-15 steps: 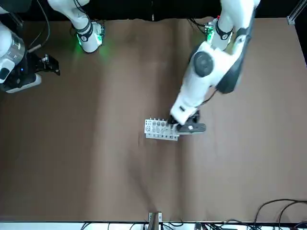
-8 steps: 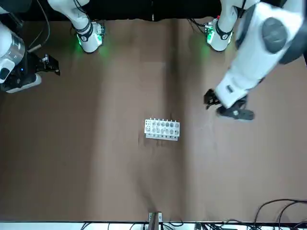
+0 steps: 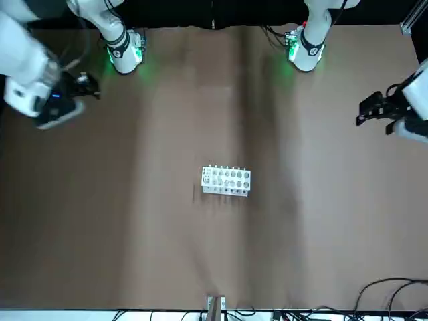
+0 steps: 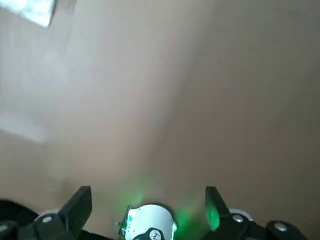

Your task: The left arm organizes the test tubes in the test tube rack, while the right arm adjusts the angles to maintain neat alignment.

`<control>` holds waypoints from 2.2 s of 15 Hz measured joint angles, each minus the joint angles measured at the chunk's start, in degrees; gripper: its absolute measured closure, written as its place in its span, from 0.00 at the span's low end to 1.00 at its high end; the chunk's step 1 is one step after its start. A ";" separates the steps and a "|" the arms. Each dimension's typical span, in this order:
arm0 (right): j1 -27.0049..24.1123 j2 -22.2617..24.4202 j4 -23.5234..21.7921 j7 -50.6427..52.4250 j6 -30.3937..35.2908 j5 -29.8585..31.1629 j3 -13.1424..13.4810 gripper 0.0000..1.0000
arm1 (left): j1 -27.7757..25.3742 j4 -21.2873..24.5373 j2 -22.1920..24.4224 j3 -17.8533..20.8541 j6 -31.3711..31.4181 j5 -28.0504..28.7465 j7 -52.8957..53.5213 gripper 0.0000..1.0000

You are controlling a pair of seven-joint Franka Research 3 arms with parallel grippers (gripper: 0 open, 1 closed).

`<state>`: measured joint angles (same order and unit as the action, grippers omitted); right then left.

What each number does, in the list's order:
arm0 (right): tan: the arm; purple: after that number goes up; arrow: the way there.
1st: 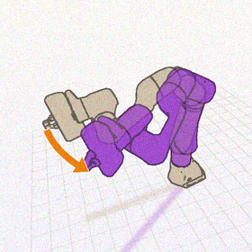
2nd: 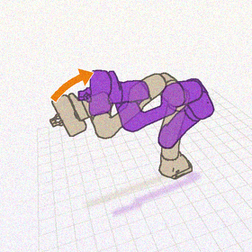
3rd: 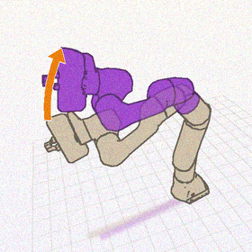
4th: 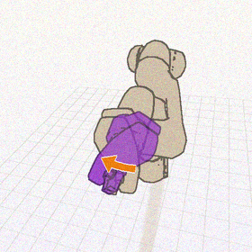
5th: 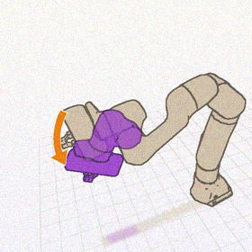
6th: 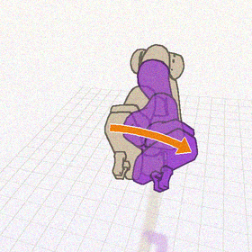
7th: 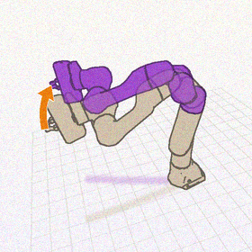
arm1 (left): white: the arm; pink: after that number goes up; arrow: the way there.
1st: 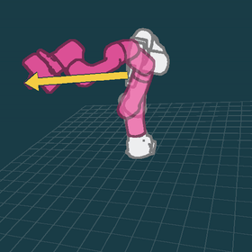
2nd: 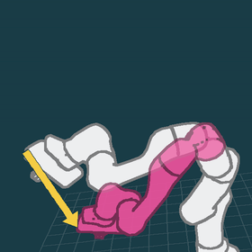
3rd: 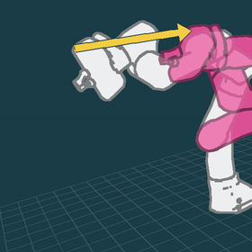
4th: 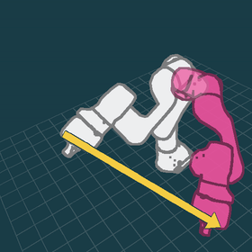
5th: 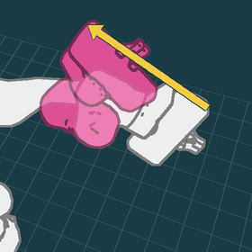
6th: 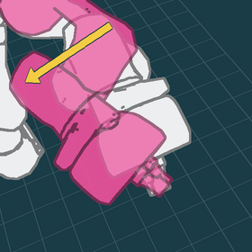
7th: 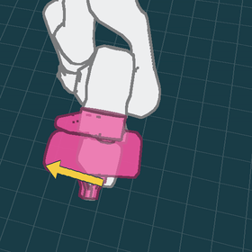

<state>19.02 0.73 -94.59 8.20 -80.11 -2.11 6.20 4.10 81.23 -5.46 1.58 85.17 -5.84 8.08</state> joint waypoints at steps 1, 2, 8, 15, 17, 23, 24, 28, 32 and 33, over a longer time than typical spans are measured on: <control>2.75 -1.22 -0.18 -0.07 -0.11 -0.04 -0.19 0.00 | -0.42 0.13 0.26 0.01 -0.04 1.24 0.07 0.00; 5.40 -2.76 -0.29 -0.24 -0.35 -0.64 -0.32 0.00 | -0.45 0.38 0.34 -0.02 -0.05 3.07 0.09 0.00; 13.10 -11.04 -0.06 -10.32 -11.90 -11.91 -0.44 0.03 | 0.73 1.74 -0.41 -0.49 -0.02 5.20 -0.59 0.00; 22.02 -20.64 8.76 -39.41 -24.47 -12.36 -0.48 0.71 | 0.67 1.74 -0.75 -0.50 0.09 5.23 -0.93 0.00; 23.88 -23.67 10.67 -45.54 -31.51 -12.36 -0.48 0.90 | 0.67 1.74 -0.75 -0.50 0.10 5.29 -0.92 0.00; 28.70 -30.62 12.35 -55.30 -49.87 -12.37 -0.49 0.99 | 0.66 1.74 -0.75 -0.51 0.10 5.32 -0.93 0.00; 29.34 -32.06 12.91 -56.54 -53.19 -12.37 -0.50 0.99 | 0.66 1.74 -0.75 -0.51 0.10 5.32 -0.93 0.00; 31.03 -39.00 15.81 -58.43 -64.25 -12.38 -0.48 0.99 | -0.04 1.70 -0.65 -0.49 0.12 5.32 -0.94 0.00; 31.38 -43.59 18.66 -58.64 -66.32 -12.38 -0.39 0.99 | 0.11 1.69 -0.65 -0.51 0.13 5.32 -1.13 0.00; 31.40 -44.38 19.10 -58.73 -66.54 -12.37 -0.34 0.99 | 0.17 1.69 -0.65 -0.51 0.13 5.32 -1.14 0.00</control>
<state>50.42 -43.65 -75.48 -50.53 -146.65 -14.48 5.86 4.27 82.92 -6.11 1.07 85.30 -0.53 6.94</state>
